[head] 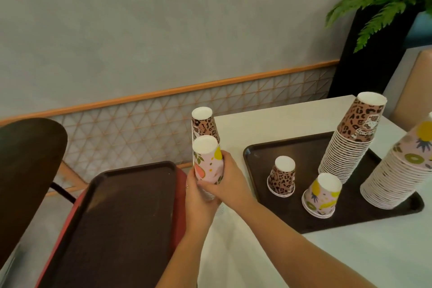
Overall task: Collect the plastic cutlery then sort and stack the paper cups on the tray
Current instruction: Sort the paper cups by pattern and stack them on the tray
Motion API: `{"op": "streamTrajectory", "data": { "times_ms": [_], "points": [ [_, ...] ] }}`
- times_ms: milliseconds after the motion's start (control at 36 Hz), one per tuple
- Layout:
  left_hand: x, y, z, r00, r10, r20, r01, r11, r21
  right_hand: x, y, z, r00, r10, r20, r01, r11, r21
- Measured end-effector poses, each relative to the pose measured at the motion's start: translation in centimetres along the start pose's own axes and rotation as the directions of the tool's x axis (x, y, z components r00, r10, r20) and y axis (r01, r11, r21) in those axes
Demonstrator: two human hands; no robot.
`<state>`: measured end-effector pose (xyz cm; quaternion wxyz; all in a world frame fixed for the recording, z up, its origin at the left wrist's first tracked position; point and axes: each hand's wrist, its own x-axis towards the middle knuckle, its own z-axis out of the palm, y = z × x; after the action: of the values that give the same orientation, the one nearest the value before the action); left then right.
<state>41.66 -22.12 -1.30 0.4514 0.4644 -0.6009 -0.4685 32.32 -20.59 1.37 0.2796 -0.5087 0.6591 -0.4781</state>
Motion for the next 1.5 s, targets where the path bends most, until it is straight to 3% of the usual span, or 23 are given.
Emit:
{"op": "streamTrajectory", "data": {
  "times_ms": [28,139,194,250,278,333,444,667,972,1167,1500],
  "points": [
    [0.0,-0.3,-0.1,0.999,-0.046,0.001,0.045,0.995,-0.087,0.0,0.1,0.1,1.000,0.016,-0.011,-0.015,1.000,0.010],
    [-0.1,-1.6,-0.3,0.988,-0.120,0.097,0.124,0.991,-0.039,-0.1,0.3,-0.2,0.999,0.022,-0.030,-0.021,0.999,0.040],
    [-0.1,-2.1,0.0,0.977,0.029,0.209,-0.064,0.985,0.159,-0.3,0.7,-0.8,0.999,0.027,-0.027,-0.026,0.999,0.035],
    [-0.3,-3.1,-0.1,0.963,0.021,0.269,-0.074,0.980,0.186,-0.7,1.0,-1.3,0.999,0.036,-0.022,-0.035,0.998,0.045],
    [-0.7,-3.1,0.1,0.962,0.000,0.272,-0.072,0.964,0.255,-0.8,1.0,-1.6,0.999,0.040,-0.022,-0.039,0.998,0.054],
    [-1.1,-3.9,0.5,0.976,-0.102,0.193,0.064,0.979,0.192,-1.2,1.2,-2.2,0.999,0.047,-0.026,-0.045,0.996,0.071],
    [-1.3,-4.9,0.8,0.964,-0.152,0.217,0.123,0.983,0.139,-1.9,1.6,-3.3,0.996,0.075,-0.042,-0.071,0.993,0.099],
    [-3.2,-7.1,0.6,0.927,-0.212,0.309,0.190,0.977,0.100,-3.8,2.6,-5.5,0.989,0.147,-0.012,-0.143,0.974,0.176],
    [-7.3,-2.6,3.3,0.886,-0.274,0.374,0.233,0.961,0.151,-5.7,1.4,-10.6,0.983,0.161,0.090,-0.178,0.957,0.228],
    [-9.3,-0.2,5.5,0.887,-0.288,0.362,0.285,0.956,0.063,-5.5,-0.4,-15.1,0.995,0.072,0.068,-0.090,0.944,0.316],
    [-11.1,0.8,9.6,0.909,-0.254,0.332,0.261,0.965,0.024,-5.5,-0.2,-20.0,0.999,-0.030,-0.013,0.031,0.990,0.137]
  ]
}}
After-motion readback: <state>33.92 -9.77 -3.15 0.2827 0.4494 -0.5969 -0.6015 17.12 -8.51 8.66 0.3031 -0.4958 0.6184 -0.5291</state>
